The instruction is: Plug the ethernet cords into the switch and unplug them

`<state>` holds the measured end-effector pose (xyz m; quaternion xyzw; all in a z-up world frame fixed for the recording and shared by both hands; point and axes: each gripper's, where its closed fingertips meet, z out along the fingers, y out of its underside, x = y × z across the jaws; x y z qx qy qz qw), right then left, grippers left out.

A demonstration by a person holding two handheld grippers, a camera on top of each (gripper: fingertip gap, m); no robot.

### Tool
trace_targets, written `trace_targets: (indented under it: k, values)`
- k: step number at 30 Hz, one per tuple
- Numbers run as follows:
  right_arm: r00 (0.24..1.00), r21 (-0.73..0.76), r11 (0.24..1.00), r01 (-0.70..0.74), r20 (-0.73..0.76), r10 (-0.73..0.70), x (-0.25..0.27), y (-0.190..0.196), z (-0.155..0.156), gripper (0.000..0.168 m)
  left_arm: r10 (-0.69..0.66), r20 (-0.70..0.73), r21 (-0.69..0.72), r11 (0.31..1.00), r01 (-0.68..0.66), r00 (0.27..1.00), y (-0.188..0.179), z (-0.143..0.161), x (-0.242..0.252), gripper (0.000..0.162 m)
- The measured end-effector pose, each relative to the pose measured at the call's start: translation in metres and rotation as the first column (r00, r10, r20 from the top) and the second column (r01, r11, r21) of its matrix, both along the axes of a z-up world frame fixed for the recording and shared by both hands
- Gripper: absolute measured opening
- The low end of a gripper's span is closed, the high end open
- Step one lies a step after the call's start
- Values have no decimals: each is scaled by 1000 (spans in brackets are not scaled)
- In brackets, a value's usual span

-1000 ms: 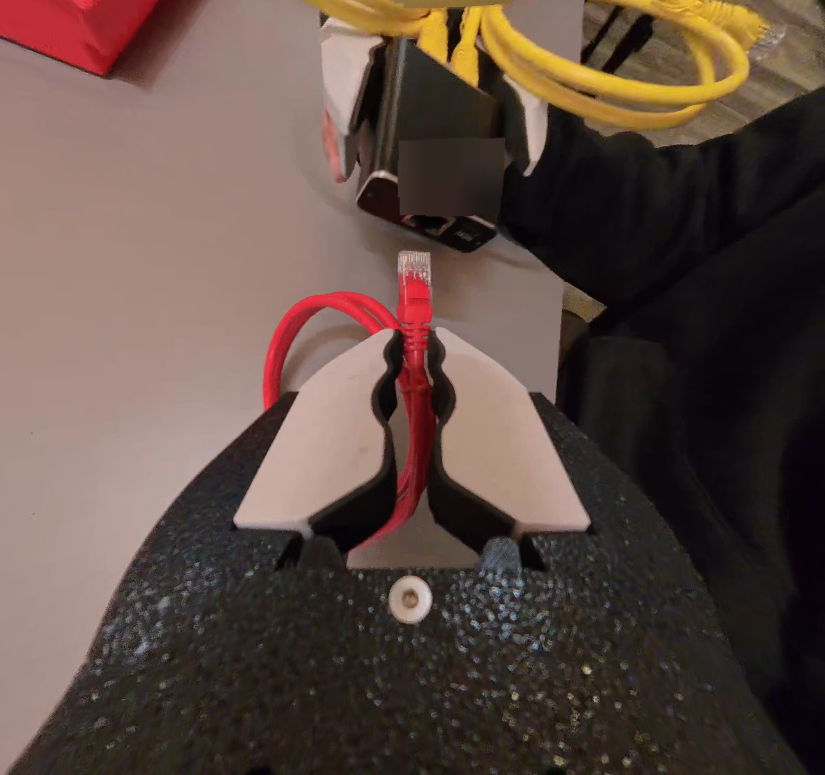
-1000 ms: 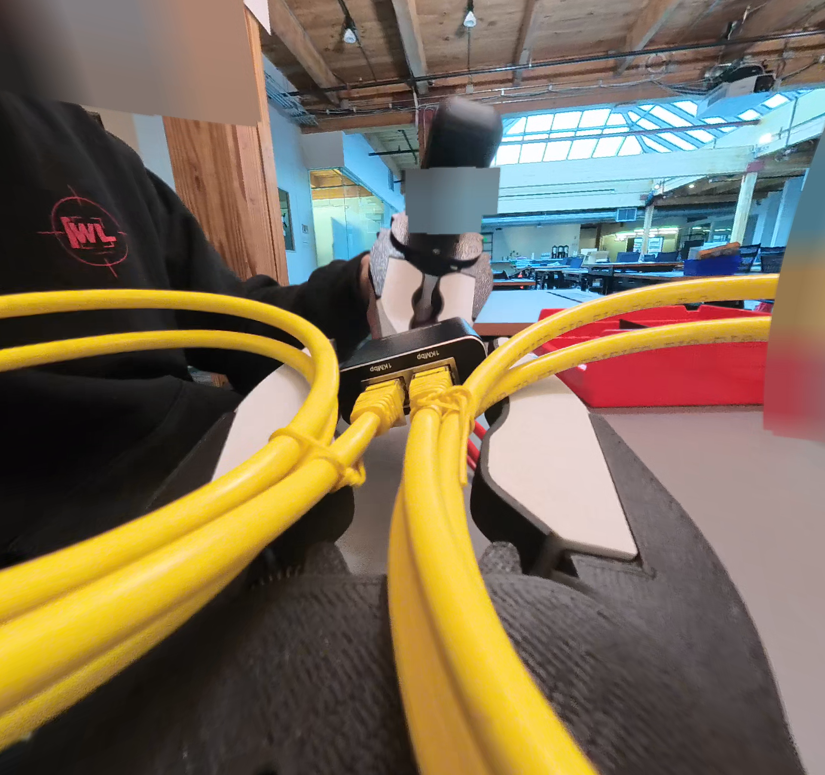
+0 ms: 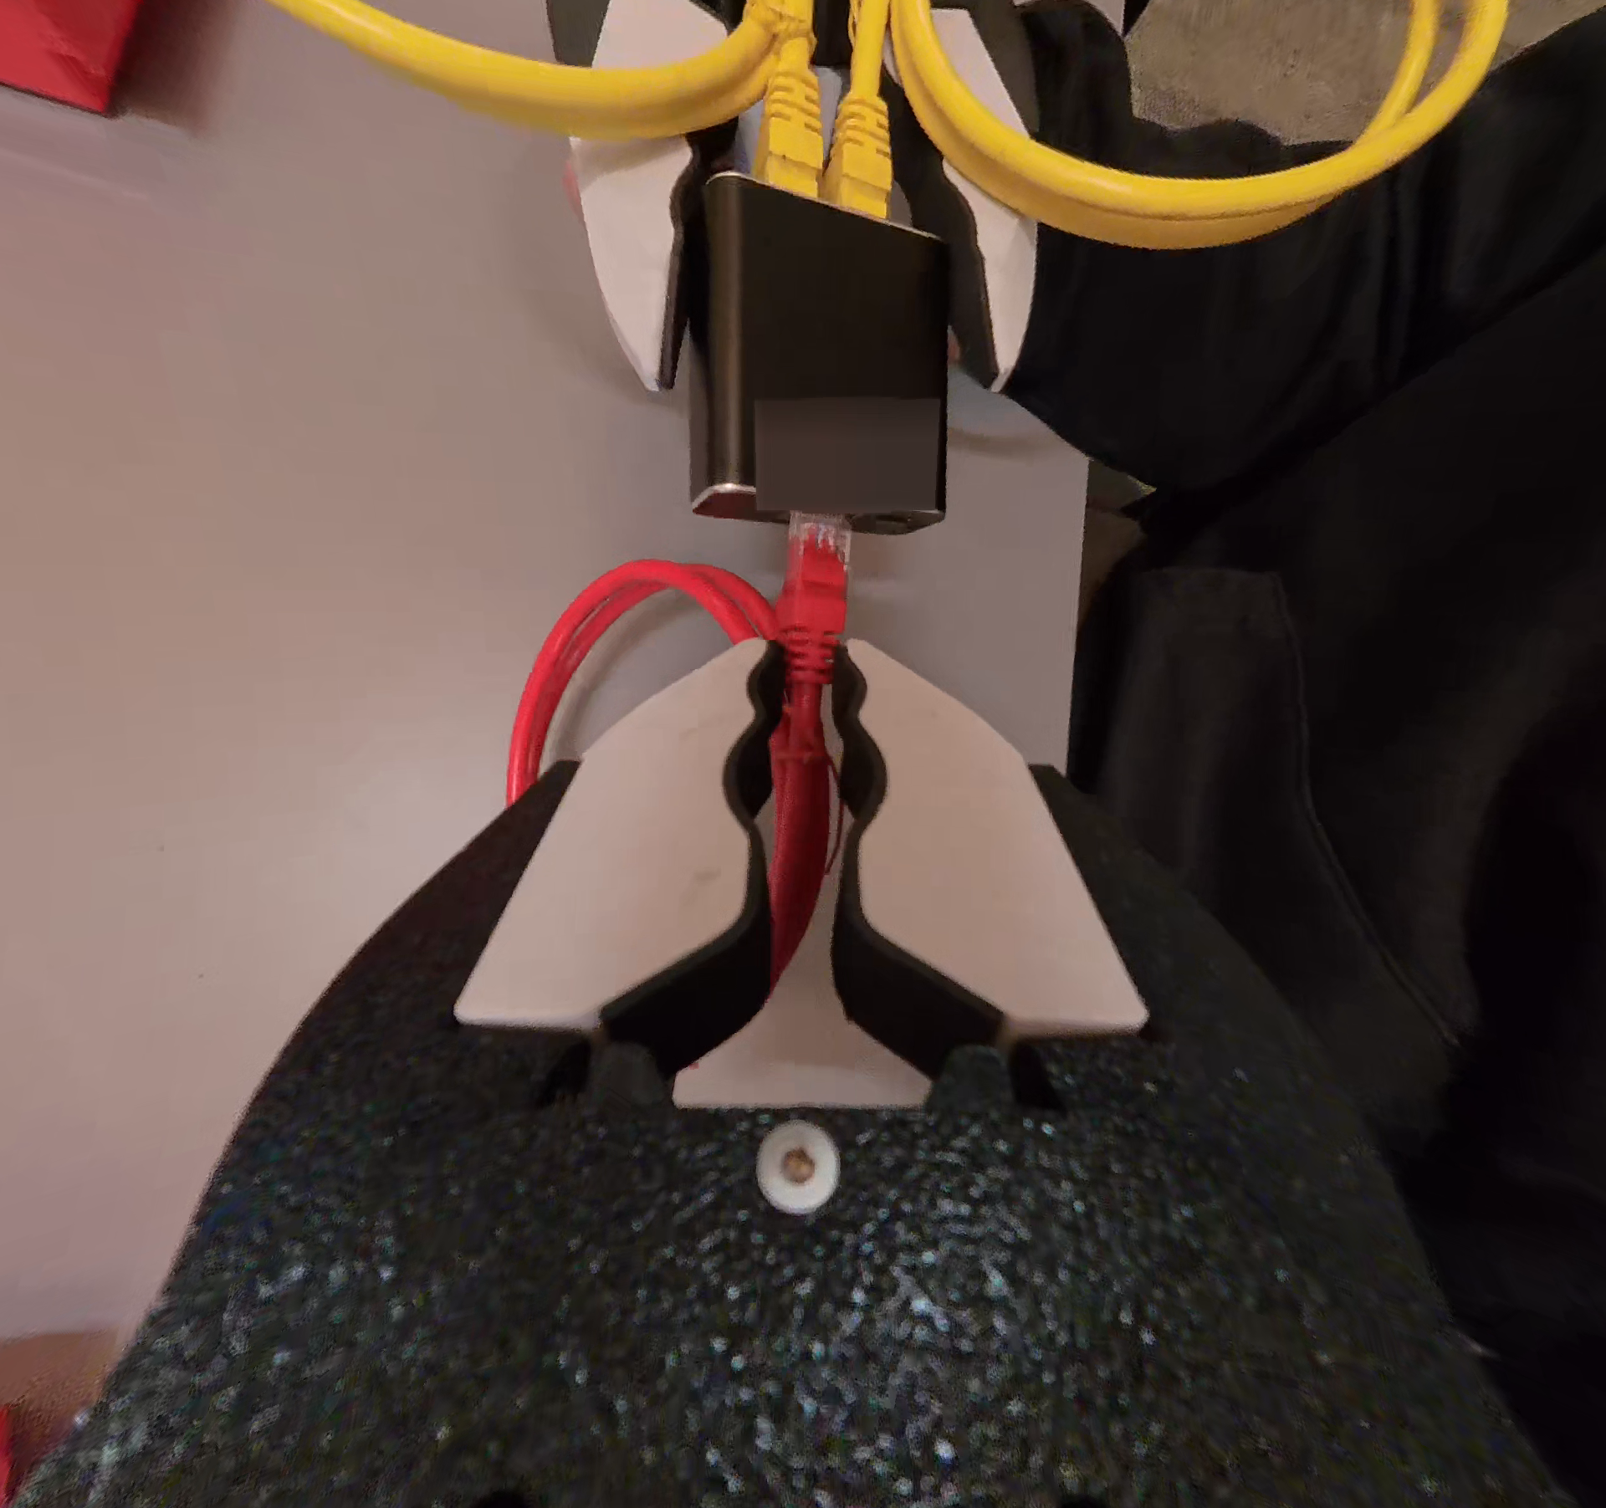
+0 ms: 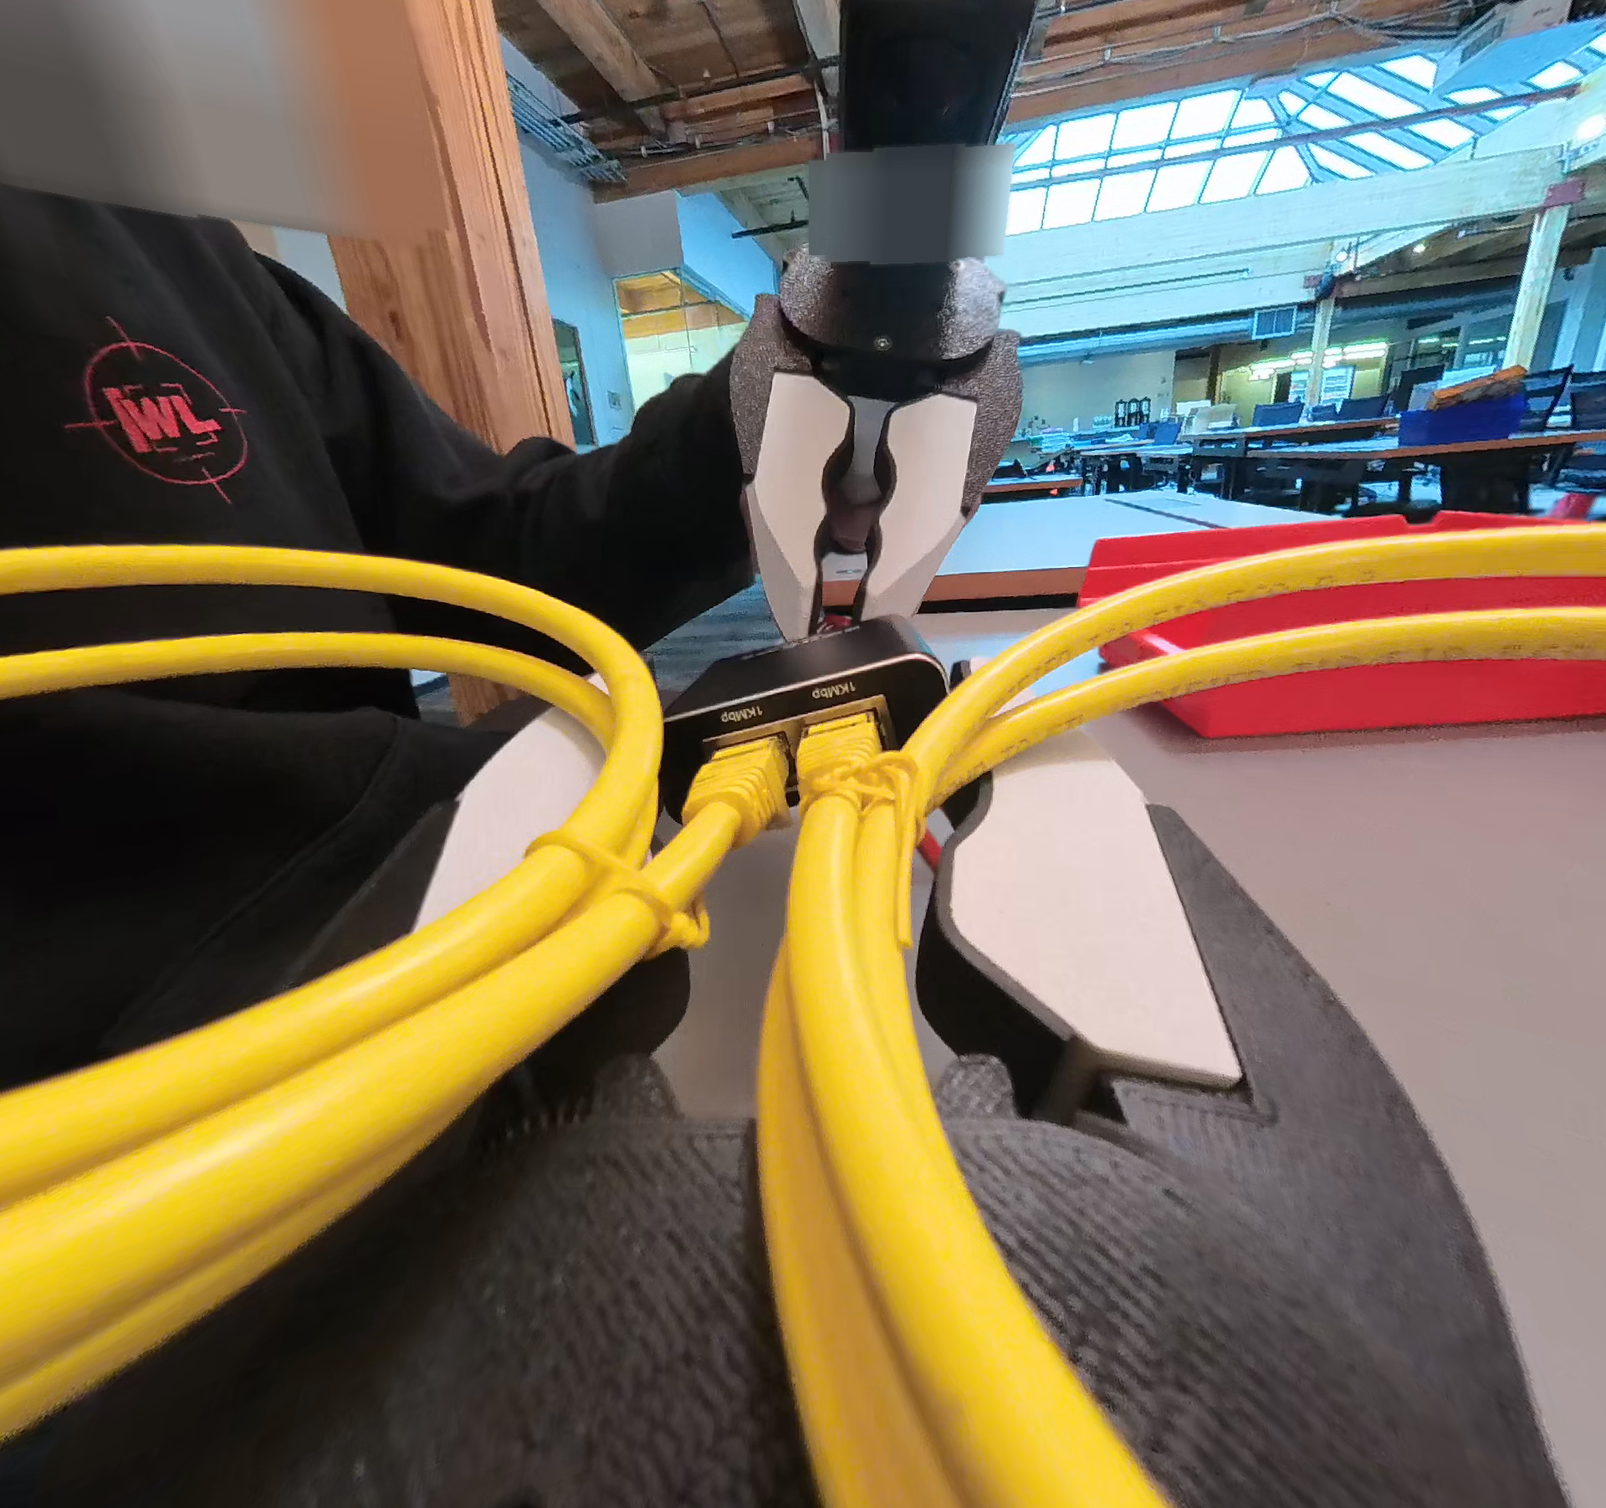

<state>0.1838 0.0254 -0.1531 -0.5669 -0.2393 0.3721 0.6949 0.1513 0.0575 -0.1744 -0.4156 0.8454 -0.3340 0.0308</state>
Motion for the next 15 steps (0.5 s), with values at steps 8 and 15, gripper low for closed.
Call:
trace_targets:
  k: [8,15]
  values:
    - [998,22,999,39,-51,-38,6,3,7,64,48,143,21,998,-51,989,-1,9,10,10]
    - [989,48,996,81,-131,-74,15,6,16,65,143,346,-156,983,-93,927,1,29,23,10]
